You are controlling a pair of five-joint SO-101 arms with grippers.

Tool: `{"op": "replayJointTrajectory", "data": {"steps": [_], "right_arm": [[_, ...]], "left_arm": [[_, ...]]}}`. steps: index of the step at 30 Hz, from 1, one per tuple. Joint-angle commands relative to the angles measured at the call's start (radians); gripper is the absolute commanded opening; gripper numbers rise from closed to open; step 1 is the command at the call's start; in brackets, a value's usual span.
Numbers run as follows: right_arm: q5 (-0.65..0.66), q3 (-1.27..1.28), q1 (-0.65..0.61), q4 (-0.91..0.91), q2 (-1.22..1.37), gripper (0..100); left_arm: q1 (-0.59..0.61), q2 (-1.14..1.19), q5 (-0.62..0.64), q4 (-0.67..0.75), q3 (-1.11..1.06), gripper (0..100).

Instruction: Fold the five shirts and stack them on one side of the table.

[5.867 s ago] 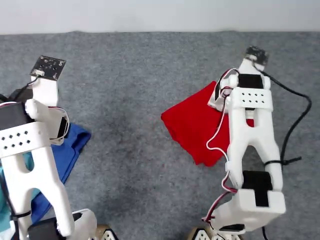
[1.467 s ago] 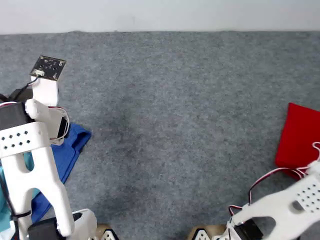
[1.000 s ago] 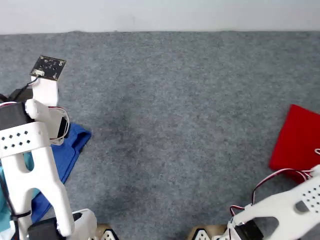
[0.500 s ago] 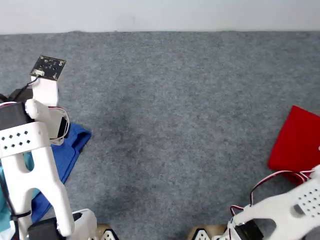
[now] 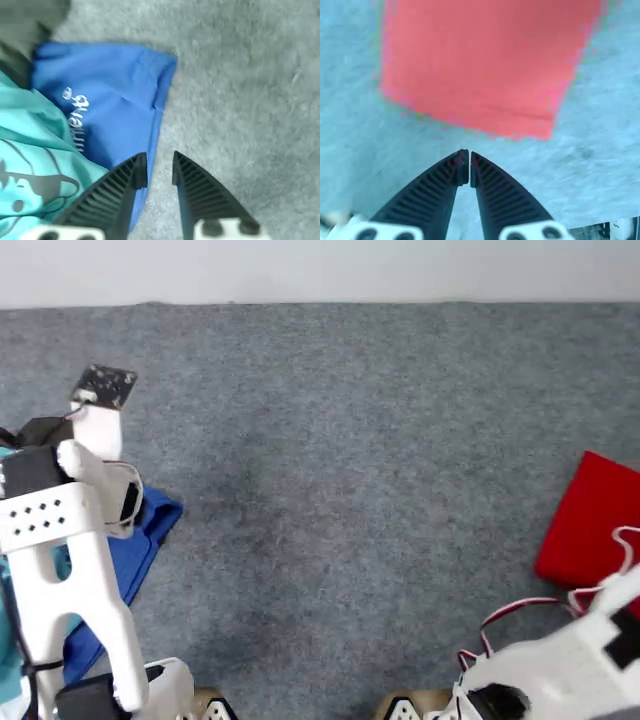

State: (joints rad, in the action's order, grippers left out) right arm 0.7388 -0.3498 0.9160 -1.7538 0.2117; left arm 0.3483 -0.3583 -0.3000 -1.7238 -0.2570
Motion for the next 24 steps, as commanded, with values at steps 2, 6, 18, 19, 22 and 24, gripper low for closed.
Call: {"op": "replayJointTrajectory", "data": {"steps": [2,6,18,19,22,24], "right_arm": [[-0.009,0.293,-0.085,-0.042,-0.288,0.9],[-0.009,0.516,-0.171,-0.041,-0.492,0.9],[-0.011,0.819,-0.229,-0.041,-0.762,0.9],[-0.011,0.830,-0.229,-0.041,-0.763,0.9],[-0.011,0.848,-0.232,-0.041,-0.763,0.9],[-0.029,0.855,-0.232,-0.041,-0.763,0.9]], "left_arm": [[-0.003,-0.002,-0.006,0.066,-0.065,17],[0.005,-0.002,-0.006,0.071,-0.081,22],[0.459,-0.008,-0.374,-0.029,0.073,23],[0.496,-0.008,-0.411,-0.029,0.081,23],[0.583,-0.011,-0.516,-0.031,0.082,23],[0.637,-0.003,-0.566,-0.031,0.082,23]]}}
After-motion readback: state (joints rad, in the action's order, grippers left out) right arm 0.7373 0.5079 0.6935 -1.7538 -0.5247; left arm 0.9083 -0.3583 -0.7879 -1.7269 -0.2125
